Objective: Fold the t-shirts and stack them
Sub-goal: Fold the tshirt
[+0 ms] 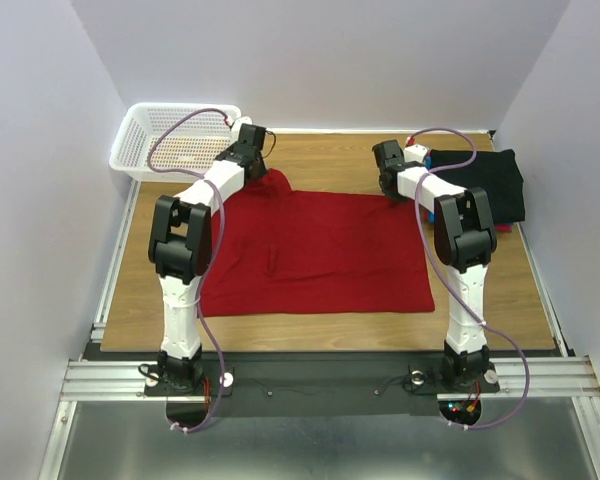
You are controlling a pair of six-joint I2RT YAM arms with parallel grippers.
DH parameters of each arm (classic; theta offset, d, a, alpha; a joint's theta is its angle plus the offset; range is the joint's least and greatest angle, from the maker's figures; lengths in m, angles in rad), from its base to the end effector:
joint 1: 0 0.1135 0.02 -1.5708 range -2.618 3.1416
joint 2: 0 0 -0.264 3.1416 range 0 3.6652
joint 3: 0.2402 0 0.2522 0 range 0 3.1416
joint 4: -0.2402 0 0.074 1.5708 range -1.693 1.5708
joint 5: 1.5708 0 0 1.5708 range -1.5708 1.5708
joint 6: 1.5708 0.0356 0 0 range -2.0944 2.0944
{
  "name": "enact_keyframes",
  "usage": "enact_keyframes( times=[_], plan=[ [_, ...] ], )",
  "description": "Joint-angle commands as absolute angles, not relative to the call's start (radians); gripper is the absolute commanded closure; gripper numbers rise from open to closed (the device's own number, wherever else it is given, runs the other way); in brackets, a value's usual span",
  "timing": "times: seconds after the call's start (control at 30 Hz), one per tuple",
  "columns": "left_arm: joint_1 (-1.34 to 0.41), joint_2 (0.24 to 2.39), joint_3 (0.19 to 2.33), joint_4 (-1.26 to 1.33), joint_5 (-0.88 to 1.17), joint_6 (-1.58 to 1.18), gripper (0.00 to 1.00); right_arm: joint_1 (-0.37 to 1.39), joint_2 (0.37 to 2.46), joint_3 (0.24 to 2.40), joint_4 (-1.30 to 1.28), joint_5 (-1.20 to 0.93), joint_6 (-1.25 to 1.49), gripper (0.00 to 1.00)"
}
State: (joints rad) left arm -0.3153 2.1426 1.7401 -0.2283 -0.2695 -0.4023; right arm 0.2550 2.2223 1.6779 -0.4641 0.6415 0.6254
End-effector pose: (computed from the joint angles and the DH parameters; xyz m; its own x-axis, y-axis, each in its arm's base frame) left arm 0.4775 -0.1458 0.2309 -0.5530 -0.2166 -0.8046 -0.1326 0.9762 -0.1717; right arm 0.4654 0.0993 0.1611 -0.6013 0.3280 -0.7286 0.5657 0.8187 -0.0983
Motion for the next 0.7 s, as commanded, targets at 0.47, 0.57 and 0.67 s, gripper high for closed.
enact_keyframes(
  times=[0.47, 0.57, 0.67],
  plan=[
    [-0.380, 1.668, 1.222, -0.061, -0.342, -0.534, 1.00, 0.275, 1.901, 1.408, -0.436, 0.600, 0.578, 1.00],
    [-0.393, 1.596, 1.131, -0.060, -0.370, -0.563, 1.00, 0.282, 1.842, 1.349, -0.430, 0.588, 0.577, 1.00],
    [-0.396, 1.523, 1.054, -0.061, -0.377, -0.584, 1.00, 0.284, 1.793, 1.309, -0.426, 0.586, 0.577, 1.00]
  ],
)
